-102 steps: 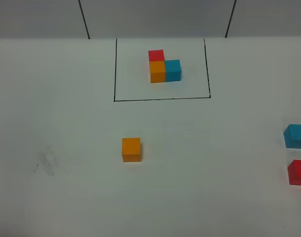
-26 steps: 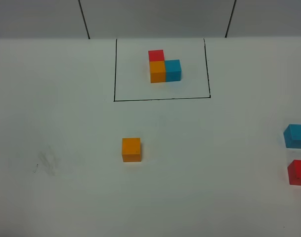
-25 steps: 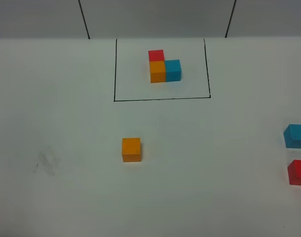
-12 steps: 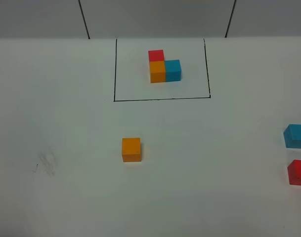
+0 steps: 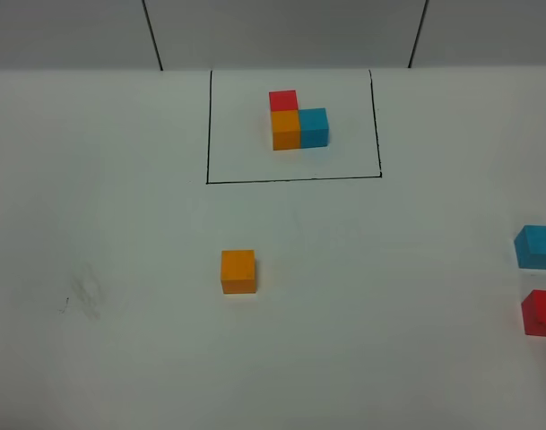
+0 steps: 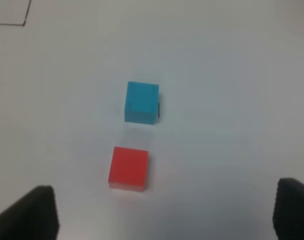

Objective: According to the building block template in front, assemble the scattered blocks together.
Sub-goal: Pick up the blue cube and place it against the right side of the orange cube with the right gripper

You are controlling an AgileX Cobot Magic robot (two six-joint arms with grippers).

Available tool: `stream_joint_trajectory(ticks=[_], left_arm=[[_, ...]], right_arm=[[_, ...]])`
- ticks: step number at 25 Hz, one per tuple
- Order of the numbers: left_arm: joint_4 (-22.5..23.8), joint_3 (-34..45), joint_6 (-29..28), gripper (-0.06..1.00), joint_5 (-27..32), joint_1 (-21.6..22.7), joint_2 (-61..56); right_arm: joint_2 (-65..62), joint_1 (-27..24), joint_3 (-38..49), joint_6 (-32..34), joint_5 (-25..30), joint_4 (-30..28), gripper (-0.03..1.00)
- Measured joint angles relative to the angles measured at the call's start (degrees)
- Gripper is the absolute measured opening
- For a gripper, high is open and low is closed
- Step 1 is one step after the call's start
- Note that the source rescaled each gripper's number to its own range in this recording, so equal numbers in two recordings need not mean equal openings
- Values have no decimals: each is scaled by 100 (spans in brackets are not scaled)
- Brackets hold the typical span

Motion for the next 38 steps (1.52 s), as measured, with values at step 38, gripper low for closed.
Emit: stream_joint_trajectory(ticks=[38], left_arm=[[0,0,5,0,0,0,0]], right_arm=[[6015,0,-120,421,-4049,21,85]])
